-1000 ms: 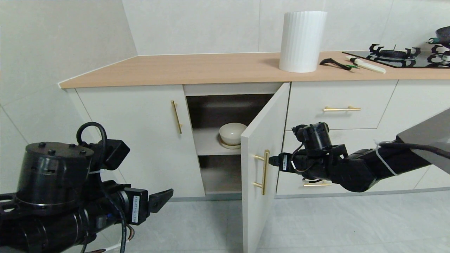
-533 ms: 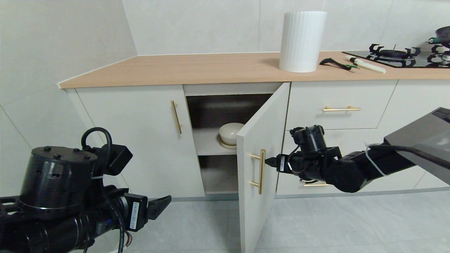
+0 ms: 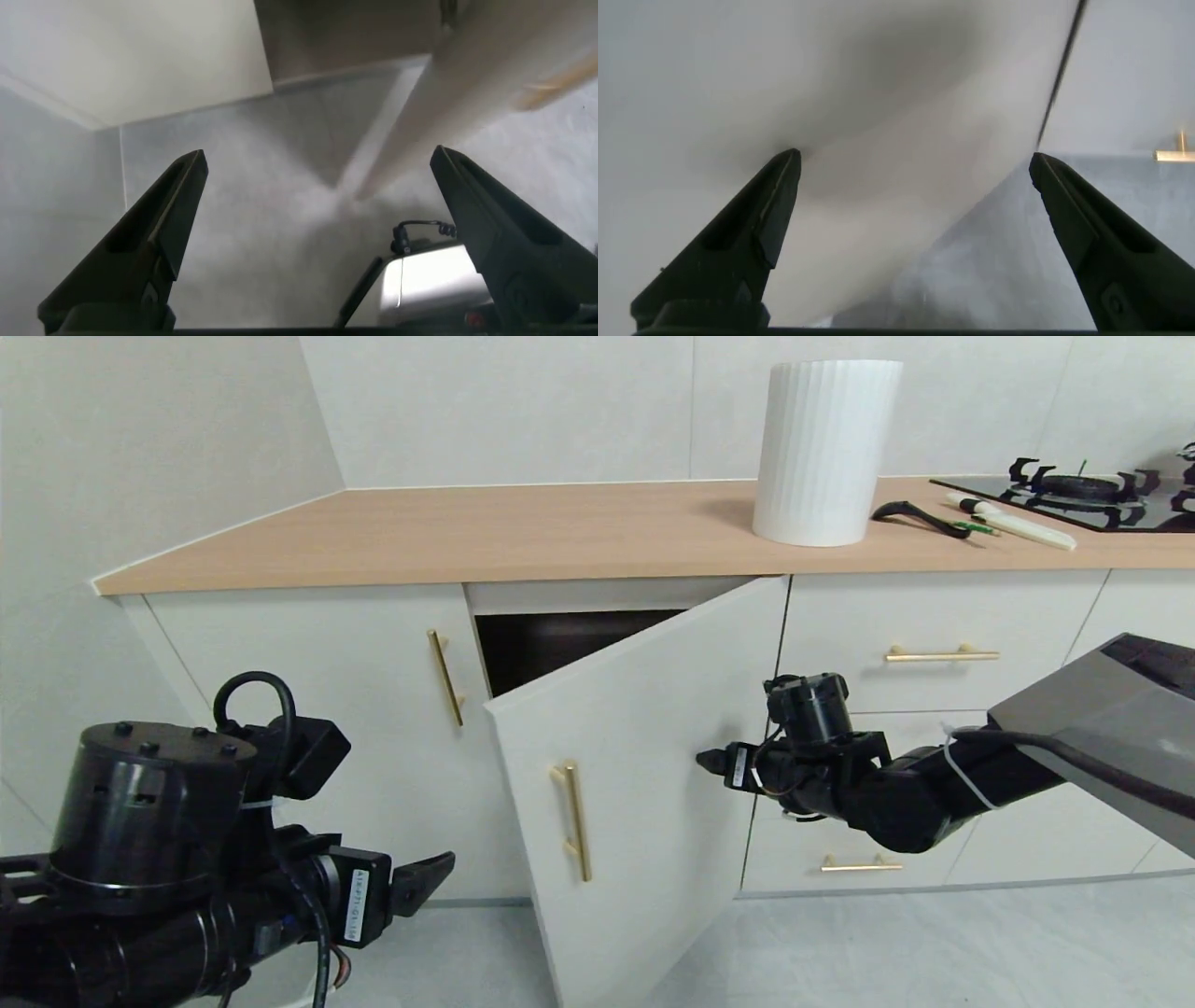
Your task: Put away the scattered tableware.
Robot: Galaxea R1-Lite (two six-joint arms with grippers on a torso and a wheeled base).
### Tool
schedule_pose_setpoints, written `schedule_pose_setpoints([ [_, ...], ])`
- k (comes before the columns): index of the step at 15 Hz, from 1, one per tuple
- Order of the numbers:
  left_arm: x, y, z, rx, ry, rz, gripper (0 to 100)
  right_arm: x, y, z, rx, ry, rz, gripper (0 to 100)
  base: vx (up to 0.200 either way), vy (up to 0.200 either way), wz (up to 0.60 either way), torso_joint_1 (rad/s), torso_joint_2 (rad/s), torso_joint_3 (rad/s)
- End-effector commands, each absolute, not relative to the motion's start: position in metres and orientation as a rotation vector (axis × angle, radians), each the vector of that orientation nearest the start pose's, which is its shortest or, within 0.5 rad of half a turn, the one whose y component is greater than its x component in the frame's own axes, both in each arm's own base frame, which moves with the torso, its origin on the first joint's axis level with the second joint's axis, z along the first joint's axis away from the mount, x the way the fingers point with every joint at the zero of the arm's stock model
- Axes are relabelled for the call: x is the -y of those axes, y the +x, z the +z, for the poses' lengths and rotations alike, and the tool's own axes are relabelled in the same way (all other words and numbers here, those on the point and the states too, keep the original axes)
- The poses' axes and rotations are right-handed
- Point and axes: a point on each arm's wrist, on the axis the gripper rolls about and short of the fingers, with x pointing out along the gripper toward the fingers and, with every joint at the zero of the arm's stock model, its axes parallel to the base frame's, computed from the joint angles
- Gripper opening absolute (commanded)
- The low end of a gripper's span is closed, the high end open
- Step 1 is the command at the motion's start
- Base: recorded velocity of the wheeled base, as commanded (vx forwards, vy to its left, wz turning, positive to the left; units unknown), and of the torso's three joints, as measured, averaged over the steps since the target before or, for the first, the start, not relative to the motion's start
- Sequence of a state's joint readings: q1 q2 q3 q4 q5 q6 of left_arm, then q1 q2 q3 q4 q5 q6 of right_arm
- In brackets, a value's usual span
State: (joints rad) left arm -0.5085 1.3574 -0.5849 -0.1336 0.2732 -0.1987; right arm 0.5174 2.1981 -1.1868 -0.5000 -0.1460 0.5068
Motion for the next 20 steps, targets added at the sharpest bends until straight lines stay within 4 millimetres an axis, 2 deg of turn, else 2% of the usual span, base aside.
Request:
schedule_pose_setpoints([
  [1,0.09,0.174,0.166,-0.604,0.049,-0.168,100,-0.212,0.379,0.083,-0.53,0.371,0.204,100,0.0,0.0,0.0,0.0,0.0,0.0],
  [4,0.089,0.172,0.171,-0.58,0.036,-0.168,100,-0.224,0.399,0.079,-0.458,0.445,0.101,100,0.0,0.0,0.0,0.0,0.0,0.0],
  [9,0.089,0.172,0.172,-0.573,0.037,-0.158,100,-0.227,0.417,0.08,-0.382,0.496,0.014,100,0.0,0.0,0.0,0.0,0.0,0.0],
  [15,0.089,0.172,0.172,-0.573,0.037,-0.158,100,-0.219,0.428,0.081,-0.347,0.52,-0.038,100,0.0,0.0,0.0,0.0,0.0,0.0],
  [20,0.089,0.172,0.172,-0.572,0.036,-0.158,100,-0.218,0.429,0.082,-0.339,0.524,-0.042,100,0.0,0.0,0.0,0.0,0.0,0.0],
])
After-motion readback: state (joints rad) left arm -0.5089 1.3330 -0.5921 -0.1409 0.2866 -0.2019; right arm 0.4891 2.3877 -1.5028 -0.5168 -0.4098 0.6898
